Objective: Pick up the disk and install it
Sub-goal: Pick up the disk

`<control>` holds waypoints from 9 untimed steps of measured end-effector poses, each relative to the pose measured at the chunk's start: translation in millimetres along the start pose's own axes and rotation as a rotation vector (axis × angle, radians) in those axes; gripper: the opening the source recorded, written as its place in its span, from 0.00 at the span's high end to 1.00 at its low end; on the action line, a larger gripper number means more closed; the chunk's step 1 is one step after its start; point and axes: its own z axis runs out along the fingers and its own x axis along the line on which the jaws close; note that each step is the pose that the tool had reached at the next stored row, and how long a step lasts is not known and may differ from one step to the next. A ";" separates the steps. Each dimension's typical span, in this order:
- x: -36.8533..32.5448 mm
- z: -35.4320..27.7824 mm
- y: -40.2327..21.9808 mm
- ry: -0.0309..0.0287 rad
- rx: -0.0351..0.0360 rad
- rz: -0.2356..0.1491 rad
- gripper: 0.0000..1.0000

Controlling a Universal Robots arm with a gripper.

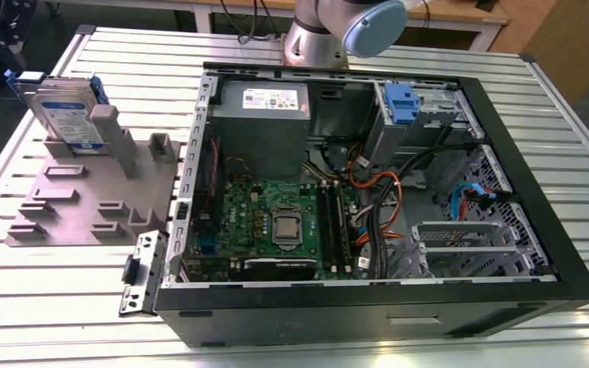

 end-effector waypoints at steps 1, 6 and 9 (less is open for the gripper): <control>0.0 0.0 0.0 0.0004 -0.0002 -0.009 0.89; 0.0 0.0 0.0 0.0022 -0.0011 -0.050 0.89; 0.0 0.0 0.0 0.0032 -0.0016 -0.074 0.89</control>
